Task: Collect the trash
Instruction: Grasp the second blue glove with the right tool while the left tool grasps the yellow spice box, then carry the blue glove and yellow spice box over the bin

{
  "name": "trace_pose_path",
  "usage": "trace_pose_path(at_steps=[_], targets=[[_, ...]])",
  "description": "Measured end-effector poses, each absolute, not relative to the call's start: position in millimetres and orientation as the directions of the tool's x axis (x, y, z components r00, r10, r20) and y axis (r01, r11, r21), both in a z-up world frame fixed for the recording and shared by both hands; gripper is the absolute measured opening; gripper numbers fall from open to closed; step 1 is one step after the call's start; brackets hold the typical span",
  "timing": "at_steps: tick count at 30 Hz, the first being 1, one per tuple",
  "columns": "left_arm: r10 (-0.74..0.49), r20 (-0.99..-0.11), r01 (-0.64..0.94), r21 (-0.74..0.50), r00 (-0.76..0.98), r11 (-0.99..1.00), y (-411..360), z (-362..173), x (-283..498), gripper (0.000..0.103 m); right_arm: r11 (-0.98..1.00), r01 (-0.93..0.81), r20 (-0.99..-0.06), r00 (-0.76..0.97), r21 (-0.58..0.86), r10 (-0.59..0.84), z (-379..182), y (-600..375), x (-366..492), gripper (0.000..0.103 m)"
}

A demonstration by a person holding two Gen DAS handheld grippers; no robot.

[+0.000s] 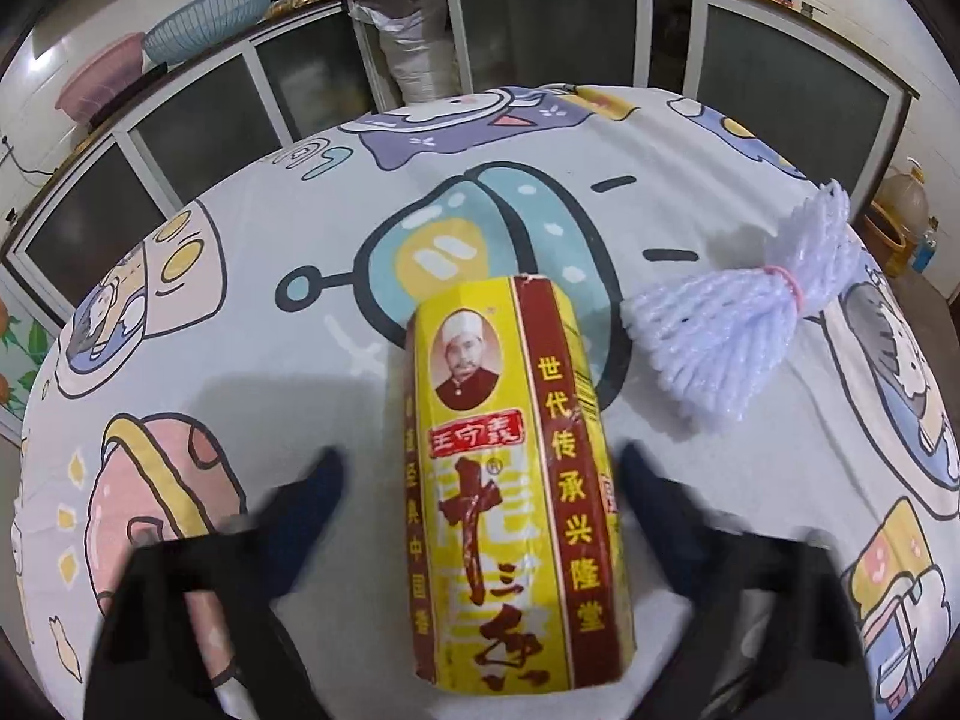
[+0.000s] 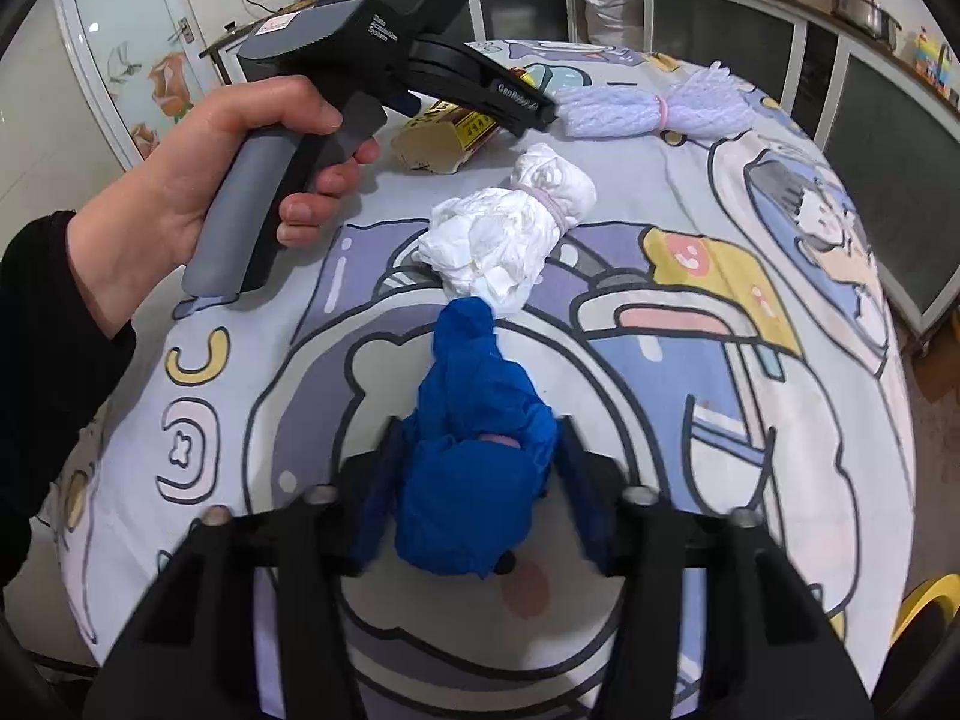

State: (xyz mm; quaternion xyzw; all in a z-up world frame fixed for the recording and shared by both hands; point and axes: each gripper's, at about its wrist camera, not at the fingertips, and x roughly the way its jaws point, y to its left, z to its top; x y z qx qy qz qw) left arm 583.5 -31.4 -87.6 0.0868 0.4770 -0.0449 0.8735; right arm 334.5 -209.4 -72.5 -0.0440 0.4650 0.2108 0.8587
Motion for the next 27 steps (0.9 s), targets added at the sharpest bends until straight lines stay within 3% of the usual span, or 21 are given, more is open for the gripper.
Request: trace_pose_path(at_steps=[1, 4, 8, 19, 27], targets=[[-0.003, -0.843, 0.163, 0.1, 0.538, 0.982, -30.9, -87.3, 583.4, 0.047, 0.905, -0.405, -0.817, 0.476, 0.125, 0.326, -71.9, -209.9, 334.8, 0.023], [-0.015, -0.825, 0.174, 0.102, 0.564, 0.979, -31.1, -78.4, 575.5, 0.035, 0.903, -0.407, -0.805, 0.484, 0.14, 0.343, -67.3, -211.0, 332.4, 0.017], [-0.042, -0.805, 0.185, 0.085, 0.592, 0.979, -23.2, -56.7, 555.9, 0.035, 0.887, -0.408, -0.786, 0.466, 0.217, 0.406, -55.2, -219.1, 326.1, 0.017], [-0.124, -0.737, 0.202, 0.017, 0.665, 0.979, 3.2, -9.3, 454.6, 0.035, 0.907, -0.361, -0.758, 0.524, 0.215, 0.388, -23.1, -249.8, 272.3, 0.017], [-0.239, -0.699, 0.302, -0.034, 0.674, 0.953, -31.7, -2.8, 352.4, 0.035, 0.933, -0.242, -0.735, 0.575, 0.268, 0.36, -18.9, -308.1, 216.0, 0.017]])
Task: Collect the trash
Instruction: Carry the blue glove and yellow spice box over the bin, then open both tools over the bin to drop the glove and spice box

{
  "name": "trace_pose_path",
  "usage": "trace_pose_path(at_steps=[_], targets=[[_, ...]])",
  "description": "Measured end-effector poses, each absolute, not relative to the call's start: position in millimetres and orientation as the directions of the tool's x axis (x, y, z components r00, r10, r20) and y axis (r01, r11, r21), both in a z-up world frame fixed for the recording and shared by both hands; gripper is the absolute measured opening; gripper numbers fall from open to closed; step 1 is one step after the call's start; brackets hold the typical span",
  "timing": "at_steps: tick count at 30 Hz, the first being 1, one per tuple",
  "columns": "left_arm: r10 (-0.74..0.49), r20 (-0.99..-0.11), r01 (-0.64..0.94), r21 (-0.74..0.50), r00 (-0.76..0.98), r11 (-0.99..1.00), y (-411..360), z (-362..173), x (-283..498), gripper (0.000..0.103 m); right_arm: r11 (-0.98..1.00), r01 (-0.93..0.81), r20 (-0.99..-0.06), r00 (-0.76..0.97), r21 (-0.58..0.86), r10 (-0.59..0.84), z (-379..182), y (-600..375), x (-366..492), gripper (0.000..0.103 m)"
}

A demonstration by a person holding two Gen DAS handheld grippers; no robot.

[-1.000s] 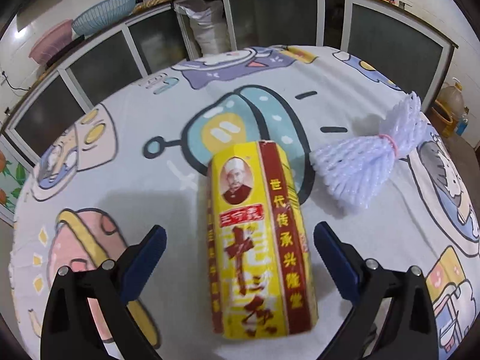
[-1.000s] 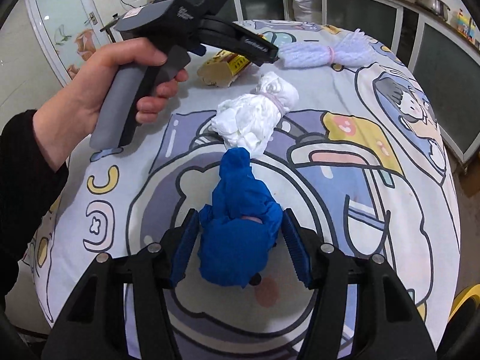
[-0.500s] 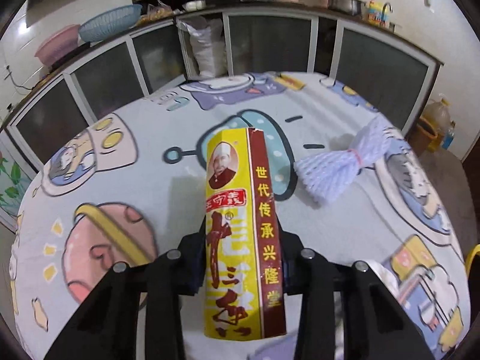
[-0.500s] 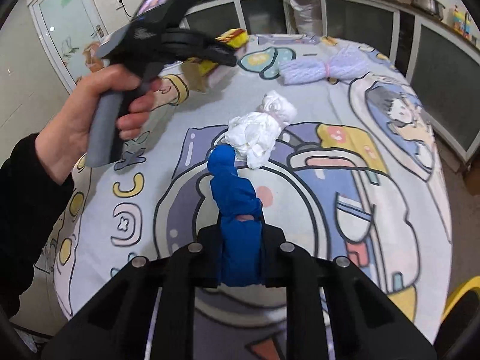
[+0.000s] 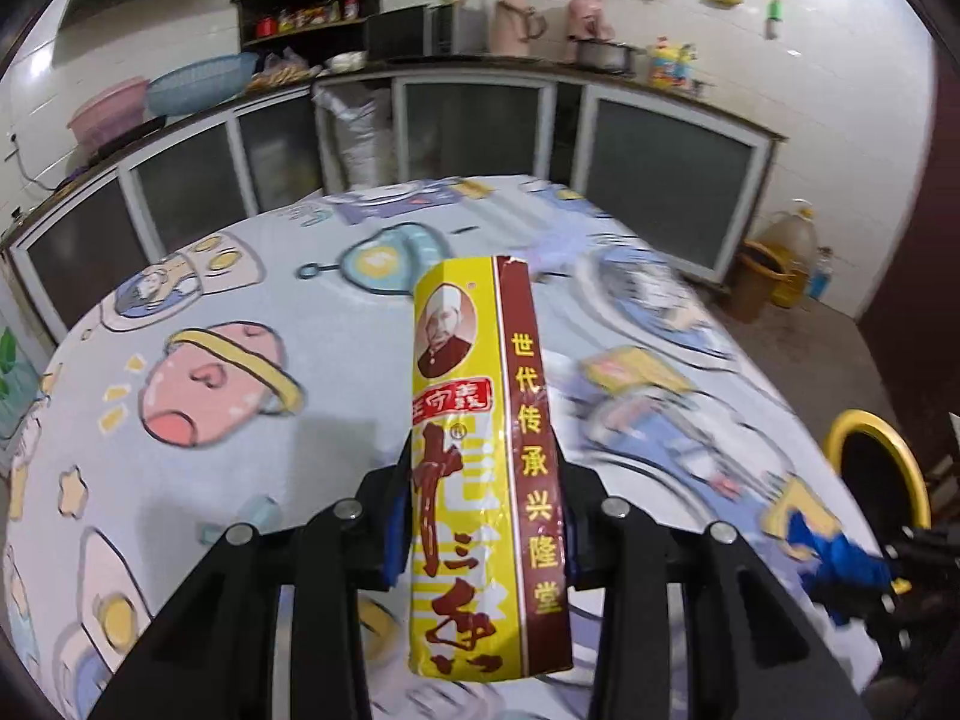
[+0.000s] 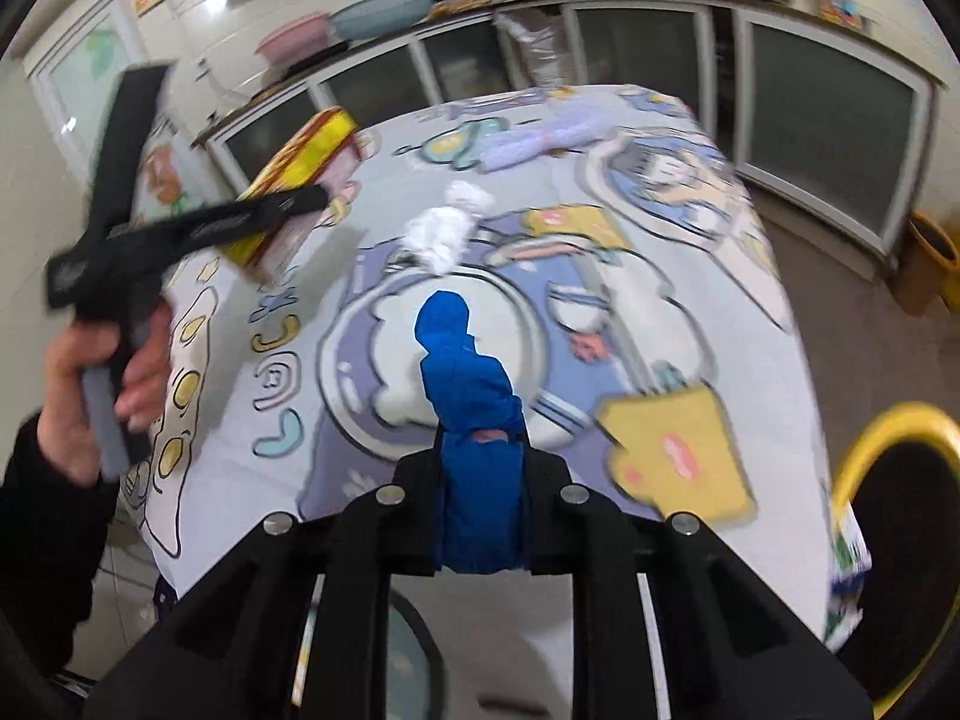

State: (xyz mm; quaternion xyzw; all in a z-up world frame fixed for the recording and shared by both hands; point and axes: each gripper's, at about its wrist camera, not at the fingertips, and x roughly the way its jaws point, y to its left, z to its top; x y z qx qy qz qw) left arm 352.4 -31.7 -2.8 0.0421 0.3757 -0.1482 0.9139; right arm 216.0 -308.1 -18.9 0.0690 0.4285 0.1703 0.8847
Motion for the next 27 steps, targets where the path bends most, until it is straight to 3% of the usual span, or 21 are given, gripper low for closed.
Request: trace_pose_path(at_steps=[12, 27], targets=[[-0.467, -0.639, 0.548, -0.083, 0.612, 0.832, -168.0, 10.6, 258.9, 0.035, 0.953, 0.076, -0.731, 0.66, 0.293, 0.173, -25.5, -449.4, 136.7, 0.017], [-0.565, -0.651, 0.722, -0.039, 0.506, 0.691, -296.7, -0.7, 222.1, 0.035, 0.908, 0.327, -0.737, 0.676, 0.262, -0.031, -45.8, -556.7, 94.3, 0.017]])
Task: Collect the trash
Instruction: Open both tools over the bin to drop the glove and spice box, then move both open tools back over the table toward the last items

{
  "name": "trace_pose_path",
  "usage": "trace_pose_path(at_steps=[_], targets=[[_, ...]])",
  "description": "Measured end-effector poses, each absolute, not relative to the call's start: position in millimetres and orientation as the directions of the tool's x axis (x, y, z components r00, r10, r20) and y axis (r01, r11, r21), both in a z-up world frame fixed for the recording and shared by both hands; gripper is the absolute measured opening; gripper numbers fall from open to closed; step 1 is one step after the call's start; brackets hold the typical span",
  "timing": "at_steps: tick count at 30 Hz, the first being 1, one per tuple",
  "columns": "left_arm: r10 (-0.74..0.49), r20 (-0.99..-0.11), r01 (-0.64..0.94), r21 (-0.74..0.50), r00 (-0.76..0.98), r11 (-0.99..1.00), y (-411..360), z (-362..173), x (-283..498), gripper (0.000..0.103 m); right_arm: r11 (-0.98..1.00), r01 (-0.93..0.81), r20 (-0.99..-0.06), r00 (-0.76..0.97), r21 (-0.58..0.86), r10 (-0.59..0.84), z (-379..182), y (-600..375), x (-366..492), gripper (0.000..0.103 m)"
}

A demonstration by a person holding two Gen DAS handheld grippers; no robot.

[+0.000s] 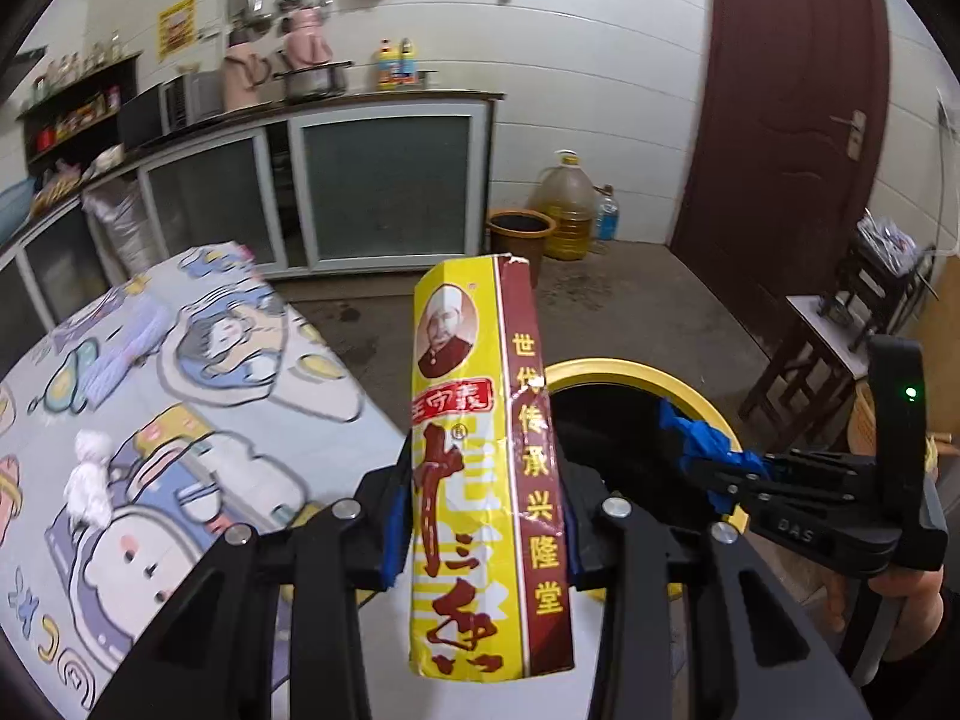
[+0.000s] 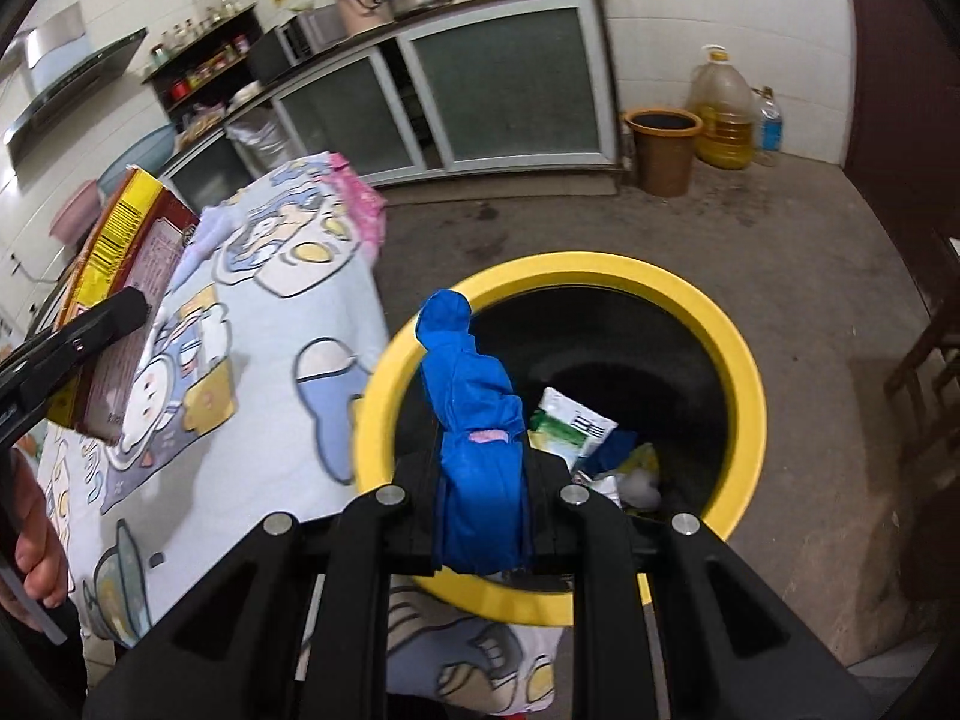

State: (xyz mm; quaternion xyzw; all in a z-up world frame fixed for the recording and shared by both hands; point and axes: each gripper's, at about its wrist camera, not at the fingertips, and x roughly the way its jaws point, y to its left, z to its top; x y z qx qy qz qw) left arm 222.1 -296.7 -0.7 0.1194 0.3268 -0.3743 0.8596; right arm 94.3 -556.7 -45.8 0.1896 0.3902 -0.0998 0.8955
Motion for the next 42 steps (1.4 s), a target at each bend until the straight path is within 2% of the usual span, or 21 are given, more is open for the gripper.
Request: trace_pose_path(at_steps=[11, 32, 33, 34, 36, 37, 38, 42], targets=[[-0.604, -0.648, 0.781, -0.023, 0.464, 0.624, -350.1, -8.5, 207.8, 0.036, 0.888, 0.379, -0.761, 0.647, 0.26, -0.053, -69.8, -584.7, 99.6, 0.017], [-0.615, -0.669, 0.794, -0.062, 0.416, 0.605, -385.5, -28.4, 222.0, 0.041, 0.879, 0.424, -0.79, 0.605, 0.217, -0.096, -82.2, -599.2, 111.4, 0.019], [-0.615, -0.67, 0.79, -0.07, 0.415, 0.609, -385.5, -29.3, 223.5, 0.05, 0.879, 0.428, -0.794, 0.6, 0.211, -0.102, -82.3, -599.4, 112.3, 0.02], [-0.616, -0.669, 0.784, -0.08, 0.415, 0.615, -385.0, -29.6, 224.2, 0.072, 0.879, 0.433, -0.803, 0.587, 0.2, -0.107, -83.6, -599.3, 113.0, 0.023], [-0.616, -0.656, 0.762, -0.094, 0.437, 0.641, -379.0, -28.3, 227.6, 0.095, 0.869, 0.455, -0.812, 0.572, 0.195, -0.117, -85.5, -601.6, 111.9, 0.037], [-0.612, -0.649, 0.752, -0.092, 0.452, 0.653, -376.5, -27.4, 228.6, 0.095, 0.868, 0.456, -0.814, 0.569, 0.196, -0.115, -86.2, -602.5, 111.4, 0.056], [-0.603, -0.651, 0.744, -0.085, 0.462, 0.662, -374.7, -27.6, 230.3, 0.095, 0.861, 0.467, -0.813, 0.569, 0.2, -0.12, -86.8, -604.4, 108.9, 0.063], [-0.568, -0.675, 0.709, -0.095, 0.47, 0.699, -360.3, -30.6, 243.8, 0.095, 0.842, 0.501, -0.823, 0.552, 0.2, -0.134, -90.2, -610.7, 101.8, 0.063]])
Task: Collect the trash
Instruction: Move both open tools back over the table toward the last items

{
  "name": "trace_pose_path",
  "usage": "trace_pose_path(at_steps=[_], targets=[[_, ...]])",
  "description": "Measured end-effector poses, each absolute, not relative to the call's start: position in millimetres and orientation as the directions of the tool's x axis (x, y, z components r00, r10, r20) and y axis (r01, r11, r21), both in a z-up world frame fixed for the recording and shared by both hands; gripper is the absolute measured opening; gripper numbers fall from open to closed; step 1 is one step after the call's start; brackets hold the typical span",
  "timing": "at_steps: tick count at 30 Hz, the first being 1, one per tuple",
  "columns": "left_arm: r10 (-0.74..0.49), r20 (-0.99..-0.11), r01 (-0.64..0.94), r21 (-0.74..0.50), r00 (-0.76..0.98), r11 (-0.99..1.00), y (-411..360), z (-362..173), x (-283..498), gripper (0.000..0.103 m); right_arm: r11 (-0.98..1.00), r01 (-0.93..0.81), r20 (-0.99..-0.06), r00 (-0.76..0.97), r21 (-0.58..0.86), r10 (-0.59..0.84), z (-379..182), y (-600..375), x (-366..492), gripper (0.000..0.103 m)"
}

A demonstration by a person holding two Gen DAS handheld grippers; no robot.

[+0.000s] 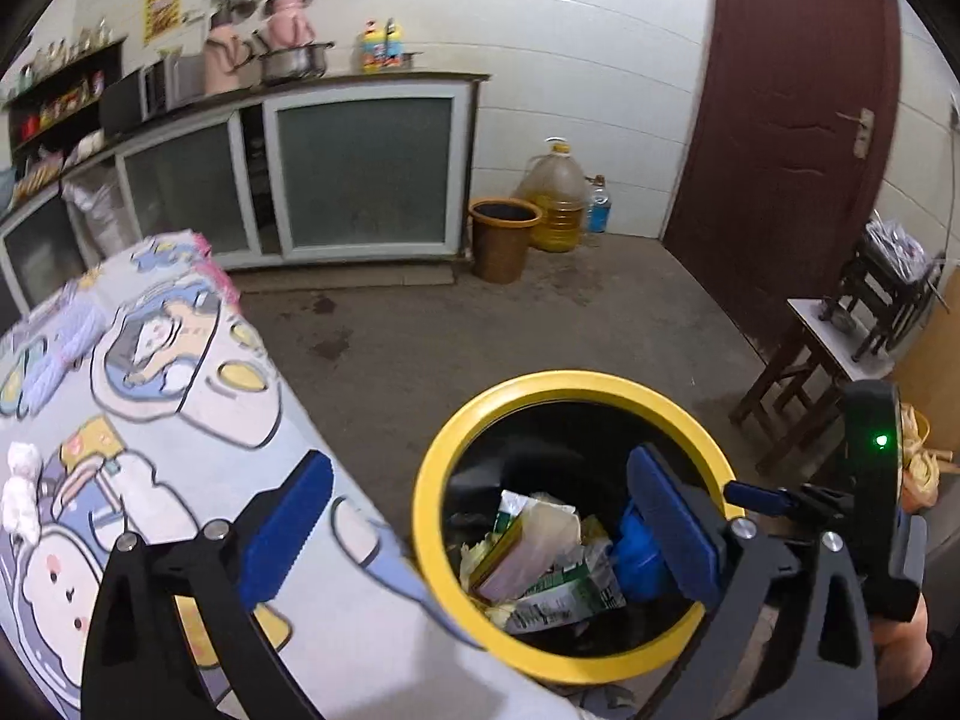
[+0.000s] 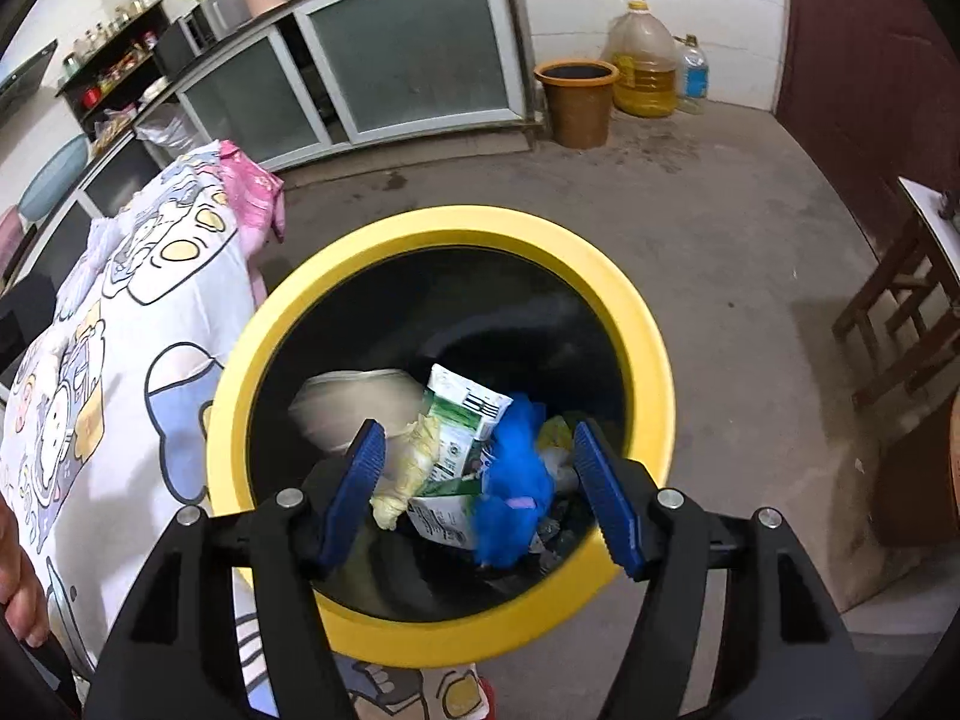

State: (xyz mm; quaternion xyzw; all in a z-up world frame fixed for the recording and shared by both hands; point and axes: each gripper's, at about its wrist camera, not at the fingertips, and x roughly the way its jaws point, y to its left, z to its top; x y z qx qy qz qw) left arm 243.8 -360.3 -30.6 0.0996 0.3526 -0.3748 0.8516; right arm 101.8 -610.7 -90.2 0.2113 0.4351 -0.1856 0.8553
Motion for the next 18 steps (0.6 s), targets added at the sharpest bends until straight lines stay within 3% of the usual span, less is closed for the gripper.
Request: trace_pose_path(at_steps=[4, 10, 18], targets=[[-0.56, -0.686, 0.678, -0.131, 0.465, 0.723, -333.2, -31.5, 257.5, 0.095, 0.833, 0.51, -0.823, 0.554, 0.214, -0.127, -92.0, -613.7, 95.2, 0.063], [-0.501, -0.675, 0.617, -0.085, 0.542, 0.782, -273.6, -27.3, 274.8, 0.095, 0.855, 0.462, -0.803, 0.588, 0.237, -0.096, -78.9, -598.7, 100.5, 0.063], [-0.384, -0.653, 0.481, -0.033, 0.653, 0.876, -167.0, -17.7, 303.8, 0.095, 0.924, 0.239, -0.747, 0.661, 0.3, 0.071, -43.1, -538.1, 151.9, 0.065]])
